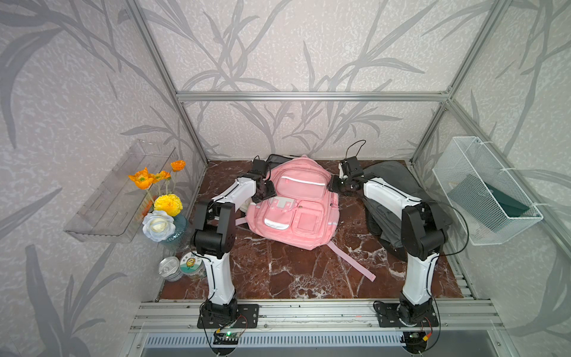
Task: Zip up the backpack
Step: Adjust the backpack on the backpack.
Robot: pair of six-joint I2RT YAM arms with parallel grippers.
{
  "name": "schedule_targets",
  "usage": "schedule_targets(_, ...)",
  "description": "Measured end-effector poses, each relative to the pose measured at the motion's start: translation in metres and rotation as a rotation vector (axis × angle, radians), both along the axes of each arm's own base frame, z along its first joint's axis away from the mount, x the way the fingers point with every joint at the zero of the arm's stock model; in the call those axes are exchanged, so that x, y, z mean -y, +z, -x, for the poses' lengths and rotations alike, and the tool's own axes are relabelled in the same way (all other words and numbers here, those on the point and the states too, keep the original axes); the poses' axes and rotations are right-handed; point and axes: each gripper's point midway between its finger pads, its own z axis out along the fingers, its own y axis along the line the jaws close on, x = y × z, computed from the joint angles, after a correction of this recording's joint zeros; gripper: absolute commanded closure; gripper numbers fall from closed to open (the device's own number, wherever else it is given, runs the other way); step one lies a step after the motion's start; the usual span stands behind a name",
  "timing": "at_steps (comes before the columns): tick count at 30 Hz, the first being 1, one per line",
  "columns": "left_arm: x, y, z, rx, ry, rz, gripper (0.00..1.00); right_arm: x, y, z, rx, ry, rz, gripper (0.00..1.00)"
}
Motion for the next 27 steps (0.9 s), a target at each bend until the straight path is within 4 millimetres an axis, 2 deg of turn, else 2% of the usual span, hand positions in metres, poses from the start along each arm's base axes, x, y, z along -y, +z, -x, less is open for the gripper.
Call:
schedule_targets(3,0.000,-0.001,-0.001,0.000,0.002,-0.003,0.42,-0.003,-0.019,-0.002,-0.032,0.012,0.014,0.59)
schedule_targets(5,0.000,-0.001,-0.002,0.000,0.002,-0.004,0.43,-0.005,-0.024,-0.003,-0.043,0.020,0.012,0.62)
schedule_targets(7,-0.002,-0.001,-0.003,0.000,0.004,-0.011,0.45,-0.007,-0.024,-0.003,-0.043,0.028,0.006,0.66)
schedule_targets(11,-0.010,-0.002,-0.007,0.000,0.023,-0.027,0.45,-0.017,-0.022,-0.001,-0.037,0.047,0.003,0.65)
schedule_targets(16,-0.033,0.001,-0.019,0.008,0.067,-0.038,0.45,-0.041,-0.025,0.011,-0.045,0.087,-0.023,0.66)
schedule_targets(19,-0.045,0.004,-0.030,0.019,0.077,-0.045,0.44,-0.062,-0.032,0.034,-0.067,0.120,-0.064,0.69)
schedule_targets(23,-0.048,0.008,-0.037,0.028,0.065,-0.064,0.37,-0.093,-0.046,0.080,-0.115,0.190,-0.057,0.70)
schedule_targets(25,-0.044,0.011,-0.038,0.037,0.051,-0.085,0.32,-0.101,-0.048,0.101,-0.128,0.214,-0.046,0.69)
schedule_targets(27,-0.036,0.016,-0.036,0.046,0.036,-0.109,0.25,-0.100,-0.044,0.117,-0.129,0.224,-0.030,0.69)
